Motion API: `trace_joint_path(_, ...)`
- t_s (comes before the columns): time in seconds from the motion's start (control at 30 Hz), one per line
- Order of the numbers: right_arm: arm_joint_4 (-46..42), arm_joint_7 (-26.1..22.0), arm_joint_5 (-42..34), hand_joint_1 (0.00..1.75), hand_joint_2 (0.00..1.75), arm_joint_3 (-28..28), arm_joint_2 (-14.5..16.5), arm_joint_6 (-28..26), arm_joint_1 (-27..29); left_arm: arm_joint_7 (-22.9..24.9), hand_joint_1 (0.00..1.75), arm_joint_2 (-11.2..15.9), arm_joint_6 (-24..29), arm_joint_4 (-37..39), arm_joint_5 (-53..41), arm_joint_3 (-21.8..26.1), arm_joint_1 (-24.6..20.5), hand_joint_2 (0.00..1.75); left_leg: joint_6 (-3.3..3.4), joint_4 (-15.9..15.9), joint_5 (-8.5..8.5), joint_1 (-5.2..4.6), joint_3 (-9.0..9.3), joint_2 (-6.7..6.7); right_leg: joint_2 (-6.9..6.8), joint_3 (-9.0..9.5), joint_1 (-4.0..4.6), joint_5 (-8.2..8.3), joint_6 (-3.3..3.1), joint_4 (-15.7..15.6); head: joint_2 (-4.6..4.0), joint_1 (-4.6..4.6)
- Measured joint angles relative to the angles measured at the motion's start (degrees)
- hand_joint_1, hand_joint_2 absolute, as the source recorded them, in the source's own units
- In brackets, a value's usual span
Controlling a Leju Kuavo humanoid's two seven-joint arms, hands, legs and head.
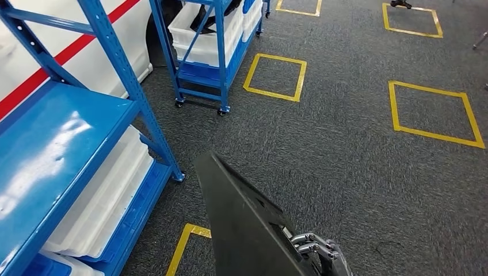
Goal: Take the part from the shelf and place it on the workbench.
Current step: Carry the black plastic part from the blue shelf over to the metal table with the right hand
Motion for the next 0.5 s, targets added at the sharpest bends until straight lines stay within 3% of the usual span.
trace_joint_path(0.07, -0.01, 0.03, 0.22, 1.75, 1.75, 0.01, -0.02, -0.13, -0.03, -0.33, 0.00, 0.12, -0.37, 0.54, -0.32, -0.70, -0.33, 0.00, -0.42, 5.20, -3.14, 0.18, -2.16, -3.16, 1.26, 0.15, -0.24, 0.31, -0.47, -0.40, 0.00, 0.00)
trace_joint_path(0.1, -0.01, 0.08, 0.34, 1.75, 1.75, 0.01, -0.04, -0.25, -0.06, -0.31, 0.00, 0.18, -0.62, 0.84, -0.62, -1.08, -0.49, 0.00, -0.50, 9.02, -4.95, 0.21, -3.95, -4.10, 1.96, 0.11, -0.24, 0.35, -0.62, -0.38, 0.00, -0.01)
trace_joint_path(0.13, 0.00, 0.14, 0.46, 1.75, 1.75, 0.00, -0.07, -0.42, -0.04, -0.10, 0.00, 0.25, -0.86, 1.12, -0.96, -1.47, -0.62, 0.00, -0.58, 12.44, -6.17, 0.21, -5.63, -4.45, 2.70, 0.09, -0.21, 0.36, -0.69, -0.33, 0.00, -0.01)
trace_joint_path(0.17, 0.01, 0.21, 0.59, 1.75, 1.75, -0.01, -0.08, -0.57, 0.02, 0.21, 0.00, 0.31, -1.08, 1.36, -1.24, -1.82, -0.77, 0.00, -0.62, 14.36, -6.33, 0.22, -6.69, -4.55, 3.49, 0.10, -0.17, 0.35, -0.71, -0.26, 0.00, -0.01)
trace_joint_path(0.2, 0.01, 0.28, 0.67, 1.75, 1.75, -0.01, -0.09, -0.70, 0.08, 0.55, 0.00, 0.36, -1.29, 1.60, -1.45, -2.16, -0.93, 0.00, -0.62, 14.30, -5.39, 0.24, -6.89, -4.62, 4.34, 0.12, -0.17, 0.32, -0.70, -0.15, 0.00, -0.01)
trace_joint_path(0.23, 0.01, 0.34, 0.73, 1.75, 1.75, -0.01, -0.09, -0.77, 0.14, 0.83, 0.00, 0.38, -1.49, 1.80, -1.57, -2.44, -1.08, 0.00, -0.58, 12.14, -3.46, 0.28, -6.13, -4.88, 5.20, 0.16, -0.20, 0.26, -0.64, 0.02, 0.00, -0.01)
trace_joint_path(0.3, -0.01, 0.39, 0.78, 1.75, 1.75, -0.01, -0.09, -0.79, 0.22, 1.06, 0.00, 0.40, -1.80, 2.08, -1.63, -2.91, -1.36, 0.00, -0.40, 5.02, 0.56, 0.53, -3.39, -7.24, 6.86, 0.02, -0.26, -0.04, -0.29, 0.68, 0.00, -0.01)
trace_joint_path(0.37, -0.01, 0.44, 0.78, 1.75, 1.75, -0.02, -0.09, -0.84, 0.24, 1.16, 0.00, 0.40, -2.02, 2.37, -1.64, -3.29, -1.57, 0.00, -0.08, 0.85, 1.82, 0.70, -1.77, -9.80, 8.34, -0.70, -0.36, -0.19, 0.33, 1.36, 0.00, 0.00)
trace_joint_path(0.4, -0.01, 0.45, 0.78, 1.75, 1.75, -0.03, -0.09, -0.94, 0.35, 1.27, 0.00, 0.40, -2.23, 2.49, -1.67, -3.38, -1.63, 0.00, 0.14, 0.52, 1.59, 0.62, -1.65, -10.21, 9.00, -1.07, -0.49, -0.09, 0.71, 1.48, 0.00, 0.00)
trace_joint_path(0.47, 0.00, 0.11, 0.76, 1.75, 1.75, -0.07, 0.01, -1.34, 1.01, 1.55, 0.00, 0.40, -3.01, 2.59, -1.98, -3.53, -1.67, 0.00, 0.85, -0.04, 1.89, 0.51, -1.47, -8.99, 9.62, -1.54, -0.81, 0.10, 1.39, 1.52, 0.00, 0.00)
trace_joint_path(0.5, 0.01, -0.23, 0.69, 1.75, 1.75, -0.07, 0.08, -1.64, 1.45, 1.73, 0.00, 0.39, -3.50, 2.60, -2.22, -3.61, -1.71, 0.00, 1.23, -0.39, 2.10, 0.55, -1.34, -8.28, 8.66, -1.88, -0.77, -0.32, 1.58, 2.15, 0.00, 0.01)
